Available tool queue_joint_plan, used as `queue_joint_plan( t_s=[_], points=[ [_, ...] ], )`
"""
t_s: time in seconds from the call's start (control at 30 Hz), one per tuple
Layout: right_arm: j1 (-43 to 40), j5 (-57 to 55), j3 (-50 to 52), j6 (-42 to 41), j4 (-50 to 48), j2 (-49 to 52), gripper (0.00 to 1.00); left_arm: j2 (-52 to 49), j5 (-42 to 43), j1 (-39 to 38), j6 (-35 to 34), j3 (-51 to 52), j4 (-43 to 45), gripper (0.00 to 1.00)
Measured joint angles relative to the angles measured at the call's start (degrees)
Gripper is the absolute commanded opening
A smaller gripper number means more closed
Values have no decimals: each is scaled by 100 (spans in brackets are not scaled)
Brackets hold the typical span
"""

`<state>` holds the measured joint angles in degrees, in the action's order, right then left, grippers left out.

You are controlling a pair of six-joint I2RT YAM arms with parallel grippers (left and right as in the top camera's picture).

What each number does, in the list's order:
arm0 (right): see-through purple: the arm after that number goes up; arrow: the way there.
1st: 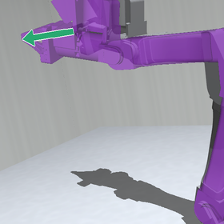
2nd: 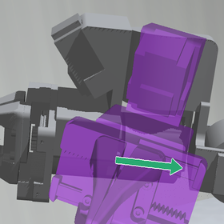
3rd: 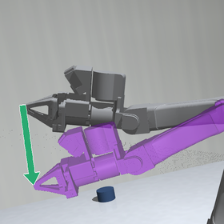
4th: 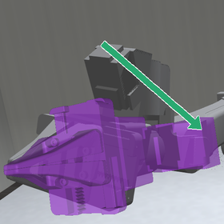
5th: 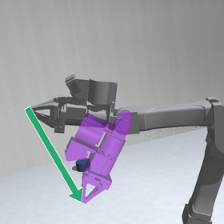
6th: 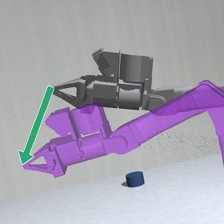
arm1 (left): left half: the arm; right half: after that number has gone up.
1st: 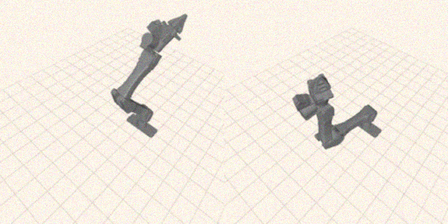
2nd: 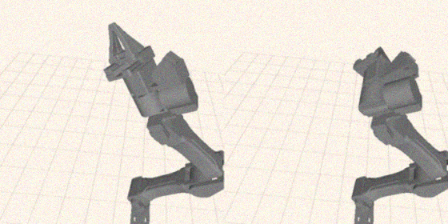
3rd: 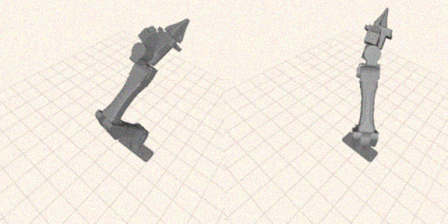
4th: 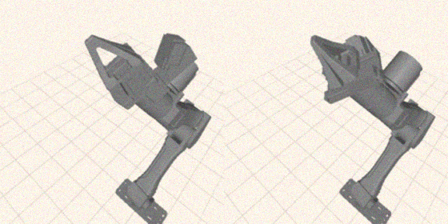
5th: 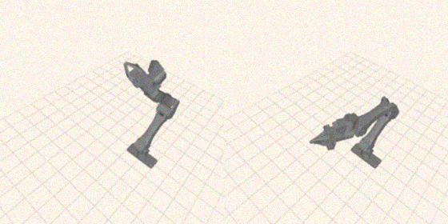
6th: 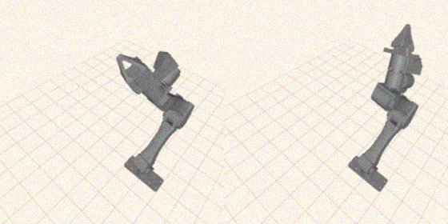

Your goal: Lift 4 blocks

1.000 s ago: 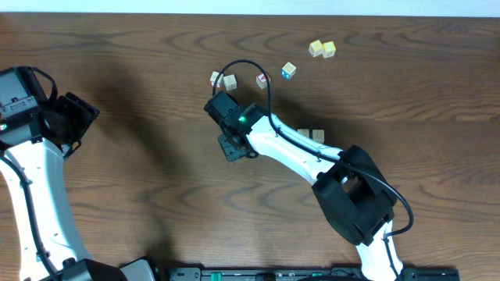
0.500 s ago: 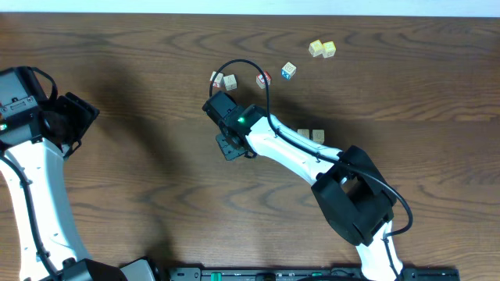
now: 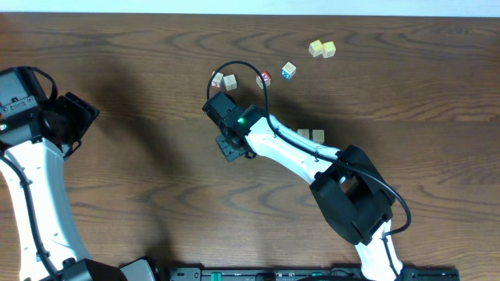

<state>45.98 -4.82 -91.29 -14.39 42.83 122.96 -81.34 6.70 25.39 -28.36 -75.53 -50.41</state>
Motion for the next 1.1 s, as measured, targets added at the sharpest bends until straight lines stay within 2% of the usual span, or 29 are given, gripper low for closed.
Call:
queue_joint_plan(
  t_s=[0.57, 0.87, 1.1],
  points=[
    [0, 136, 2, 402, 142, 44, 48, 0, 0, 0, 0, 0, 0, 76],
    [0, 140, 9, 428, 74, 90, 41, 0, 0, 0, 0, 0, 0, 76],
    [0, 138, 11, 439, 11, 170, 40, 0, 0, 0, 0, 0, 0, 76]
  ],
)
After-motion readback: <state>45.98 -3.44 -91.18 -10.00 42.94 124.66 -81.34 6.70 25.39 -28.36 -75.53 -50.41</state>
